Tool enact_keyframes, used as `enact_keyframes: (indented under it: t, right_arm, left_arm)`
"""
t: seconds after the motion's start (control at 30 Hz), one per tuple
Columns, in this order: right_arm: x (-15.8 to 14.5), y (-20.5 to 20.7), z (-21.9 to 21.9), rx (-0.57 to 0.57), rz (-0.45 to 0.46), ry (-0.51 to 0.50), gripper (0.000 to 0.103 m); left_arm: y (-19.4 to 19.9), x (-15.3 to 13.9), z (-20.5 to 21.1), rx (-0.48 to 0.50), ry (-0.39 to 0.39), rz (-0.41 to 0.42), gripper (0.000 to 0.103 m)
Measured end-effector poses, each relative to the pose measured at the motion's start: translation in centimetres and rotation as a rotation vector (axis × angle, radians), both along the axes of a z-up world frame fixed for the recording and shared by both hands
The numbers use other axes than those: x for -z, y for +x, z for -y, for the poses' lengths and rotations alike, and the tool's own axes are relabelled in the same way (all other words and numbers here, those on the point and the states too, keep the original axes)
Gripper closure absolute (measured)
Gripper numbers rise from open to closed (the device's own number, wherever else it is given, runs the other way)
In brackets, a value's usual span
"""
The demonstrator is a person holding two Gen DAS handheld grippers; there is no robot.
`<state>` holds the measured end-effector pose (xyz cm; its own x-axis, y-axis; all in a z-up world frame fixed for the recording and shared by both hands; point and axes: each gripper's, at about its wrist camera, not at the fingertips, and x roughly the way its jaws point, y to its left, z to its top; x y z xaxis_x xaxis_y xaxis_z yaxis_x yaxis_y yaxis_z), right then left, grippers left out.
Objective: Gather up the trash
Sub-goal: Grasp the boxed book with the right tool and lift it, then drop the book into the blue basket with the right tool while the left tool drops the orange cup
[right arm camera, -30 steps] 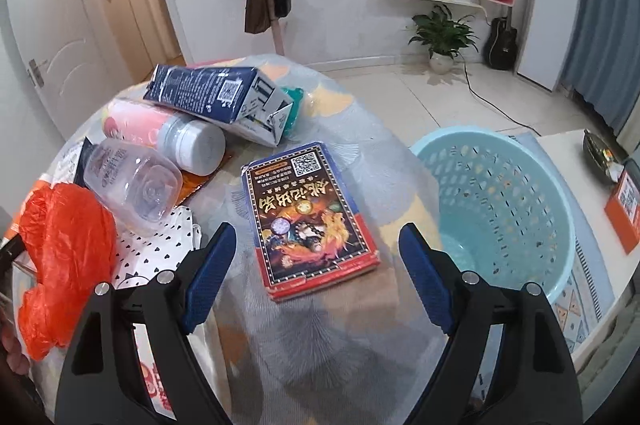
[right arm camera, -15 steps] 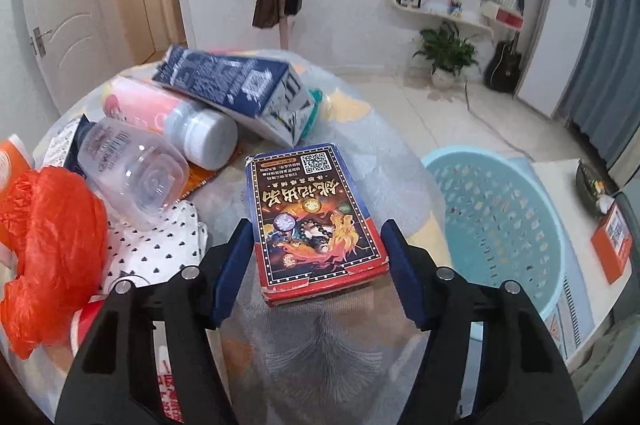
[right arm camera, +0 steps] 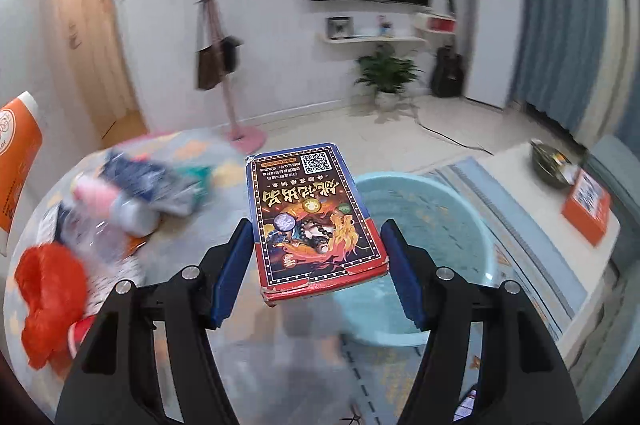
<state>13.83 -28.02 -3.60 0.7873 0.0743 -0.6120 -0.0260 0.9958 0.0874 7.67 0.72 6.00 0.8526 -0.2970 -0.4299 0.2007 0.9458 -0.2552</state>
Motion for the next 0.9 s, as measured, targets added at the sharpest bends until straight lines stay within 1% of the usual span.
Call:
enact_keyframes:
  t: [0.1,0.2,0.23,0.33,0.4,0.47,0.6,0.73,0.8,0.9]
  right_arm:
    - [0.5,0.8,3.8,0.091,-0.024,0.040,0.041]
    - [1.9,1.6,7.3,0.178,-0.071,0.085,0.041]
    - [2.4,1.8,8.1,0.196,-0.087,0.094,0.041]
    - [4.9,2.7,10.1,0.250,-0.165,0.117,0.041]
    - [6.8,3.5,10.9,0.267,-0.220,0.123,0.041]
    - [8.4,4.1,11.0,0.276,-0.269,0.112,0.041]
    - [10.7,5.0,11.1,0.281,-0.328,0.100,0.040]
    - [11.6,5.1,11.4,0.287,-0.347,0.110,0.040]
    - [11.7,5.1,11.7,0.290,-0.349,0.121,0.040]
    - [11.3,4.8,12.0,0.293,-0.344,0.133,0.040]
  left_arm:
    - [3.1,0.0,4.3,0.092,-0.005,-0.033,0.064]
    - [6.2,1.1,8.3,0.168,-0.002,-0.082,0.064]
    - [7.0,1.7,9.5,0.184,0.001,-0.099,0.064]
    - [10.2,4.3,13.2,0.245,-0.012,-0.189,0.064]
    - [11.5,6.0,14.5,0.265,-0.011,-0.231,0.064]
    - [12.7,7.9,15.7,0.278,-0.003,-0.275,0.064]
    - [14.5,10.9,17.4,0.286,-0.003,-0.343,0.062]
    - [14.8,11.9,18.3,0.300,0.010,-0.358,0.060]
    - [14.9,12.0,18.6,0.300,0.015,-0.361,0.056]
    - [14.6,11.6,18.0,0.292,0.002,-0.349,0.050]
